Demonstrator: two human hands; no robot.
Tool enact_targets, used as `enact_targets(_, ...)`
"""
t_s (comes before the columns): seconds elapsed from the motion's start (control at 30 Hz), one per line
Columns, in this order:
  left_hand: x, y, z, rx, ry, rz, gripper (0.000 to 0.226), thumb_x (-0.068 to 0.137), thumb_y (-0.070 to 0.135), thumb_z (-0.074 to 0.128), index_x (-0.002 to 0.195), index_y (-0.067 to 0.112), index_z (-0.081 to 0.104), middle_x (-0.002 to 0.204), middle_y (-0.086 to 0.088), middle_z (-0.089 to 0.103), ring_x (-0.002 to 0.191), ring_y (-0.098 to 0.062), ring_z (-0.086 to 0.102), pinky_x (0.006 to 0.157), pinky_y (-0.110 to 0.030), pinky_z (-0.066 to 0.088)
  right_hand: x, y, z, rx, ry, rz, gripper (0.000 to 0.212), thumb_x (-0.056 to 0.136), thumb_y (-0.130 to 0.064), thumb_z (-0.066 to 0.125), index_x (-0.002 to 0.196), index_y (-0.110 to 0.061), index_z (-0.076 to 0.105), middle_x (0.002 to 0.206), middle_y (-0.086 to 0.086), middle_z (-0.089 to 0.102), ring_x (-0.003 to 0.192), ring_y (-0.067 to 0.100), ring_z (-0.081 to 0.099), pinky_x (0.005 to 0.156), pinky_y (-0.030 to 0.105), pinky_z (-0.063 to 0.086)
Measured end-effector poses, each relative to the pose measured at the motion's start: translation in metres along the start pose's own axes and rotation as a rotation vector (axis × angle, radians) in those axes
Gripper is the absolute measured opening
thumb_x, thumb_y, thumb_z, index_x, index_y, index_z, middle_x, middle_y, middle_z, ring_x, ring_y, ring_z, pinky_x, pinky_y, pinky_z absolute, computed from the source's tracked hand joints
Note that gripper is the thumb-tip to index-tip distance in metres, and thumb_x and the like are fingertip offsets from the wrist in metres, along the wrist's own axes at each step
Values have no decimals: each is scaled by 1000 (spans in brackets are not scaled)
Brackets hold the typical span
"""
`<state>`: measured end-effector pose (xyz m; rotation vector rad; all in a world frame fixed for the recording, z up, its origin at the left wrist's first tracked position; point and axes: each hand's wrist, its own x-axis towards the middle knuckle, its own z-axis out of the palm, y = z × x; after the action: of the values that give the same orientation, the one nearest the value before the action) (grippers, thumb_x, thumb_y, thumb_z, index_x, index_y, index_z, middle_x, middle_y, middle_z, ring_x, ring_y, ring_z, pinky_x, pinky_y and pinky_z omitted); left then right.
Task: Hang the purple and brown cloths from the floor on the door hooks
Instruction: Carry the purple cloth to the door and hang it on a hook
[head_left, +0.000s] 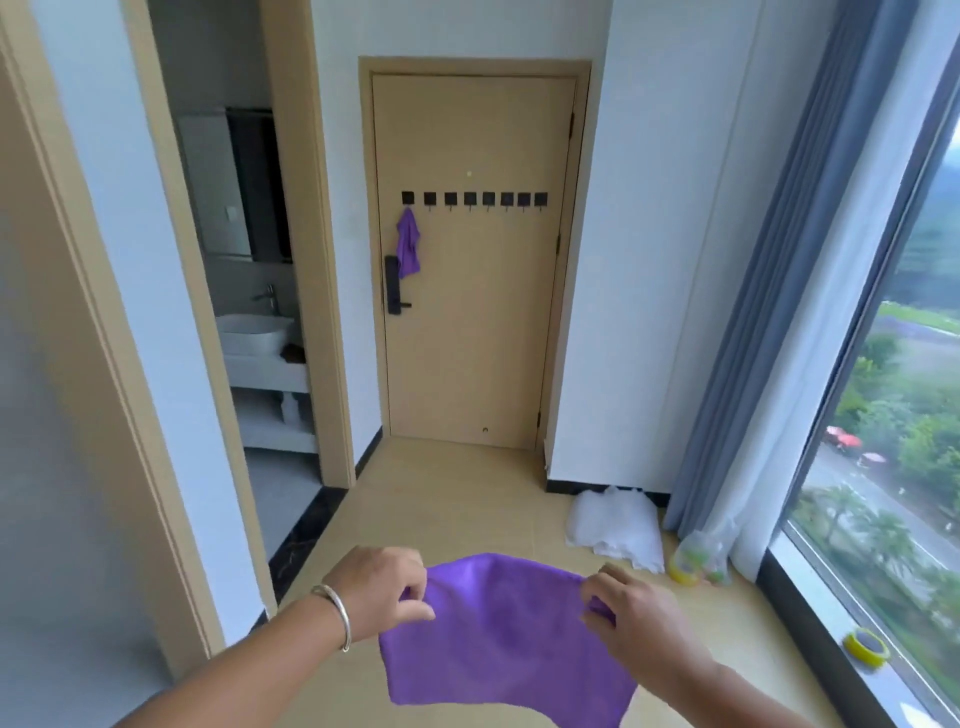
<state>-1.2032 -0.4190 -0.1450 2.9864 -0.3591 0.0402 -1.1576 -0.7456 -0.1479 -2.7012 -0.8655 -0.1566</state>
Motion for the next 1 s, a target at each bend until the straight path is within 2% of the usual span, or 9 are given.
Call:
enact_targets(0.1, 6, -4, -61, 27, 106, -2, 22, 85, 46, 62, 82, 25, 58, 85, 15, 52, 80, -9, 53, 70, -23, 39, 32, -23, -50, -61, 93, -38, 8, 93, -23, 49, 87, -20, 53, 90, -6, 51, 75, 21, 55, 65, 33, 43)
enact_targets(0.2, 6, -8, -117, 130, 218, -1, 6, 90, 32, 60, 93, 30, 56, 95, 13, 55, 85, -12, 55, 74, -24, 42, 56, -36, -107, -153, 152, -102, 9, 96, -19, 43, 90, -20, 49, 93, -5, 52, 71, 19, 51, 64, 31, 41)
enact_targets(0.3, 2, -11, -167, 227, 304, 27, 19, 94, 19, 53, 106, 34, 54, 107, 16, 51, 88, -13, 57, 74, -26, 44, 74, -47, -161, -225, 176, -168, 12, 98, -16, 40, 99, -23, 49, 100, -4, 53, 78, 21, 53, 67, 33, 46)
enact_targets(0.47, -5, -3, -234, 340, 382, 85, 27, 94, 11, 49, 108, 35, 53, 109, 19, 51, 87, -12, 56, 73, -23, 40, 83, -69, -222, -361, 200, -283, 49, 84, 6, 42, 116, -29, 55, 114, -7, 51, 97, 20, 55, 75, 35, 50)
enact_targets(0.63, -11, 12, -291, 474, 504, 80, 30, 88, 7, 52, 100, 32, 62, 97, 17, 62, 88, -11, 52, 76, -23, 32, 86, -84, -265, -422, 341, -346, 50, 86, 2, 44, 122, -30, 59, 115, -8, 54, 97, 20, 57, 71, 27, 44)
enact_targets(0.73, -14, 24, -317, 485, 571, 35, 17, 85, 25, 56, 97, 34, 65, 92, 17, 63, 80, -6, 48, 72, -22, 36, 87, -92, -287, -381, 455, -329, 40, 90, -8, 44, 117, -30, 62, 112, -10, 56, 93, 19, 59, 70, 28, 45)
enact_targets(0.8, -13, 34, -331, 414, 580, -16, 12, 87, 33, 59, 97, 35, 66, 94, 17, 63, 82, -6, 52, 72, -22, 41, 88, -99, -300, -348, 543, -325, 28, 92, -20, 43, 105, -29, 67, 102, -12, 56, 85, 17, 59, 65, 27, 42)
enact_targets(0.87, -9, 43, -342, 334, 583, -79, 11, 90, 28, 60, 96, 33, 69, 96, 14, 64, 87, -10, 56, 74, -23, 43, 91, -104, -310, -351, 585, -324, 23, 94, -26, 43, 93, -28, 66, 89, -14, 49, 76, 14, 55, 61, 25, 36)
enact_targets(1.0, -7, 49, -350, 331, 635, -113, 21, 91, 12, 57, 92, 31, 66, 100, 11, 58, 88, -13, 57, 79, -28, 49, 101, -109, -317, -344, 610, -339, 26, 100, -19, 41, 93, -27, 65, 89, -15, 49, 75, 10, 51, 64, 26, 45)
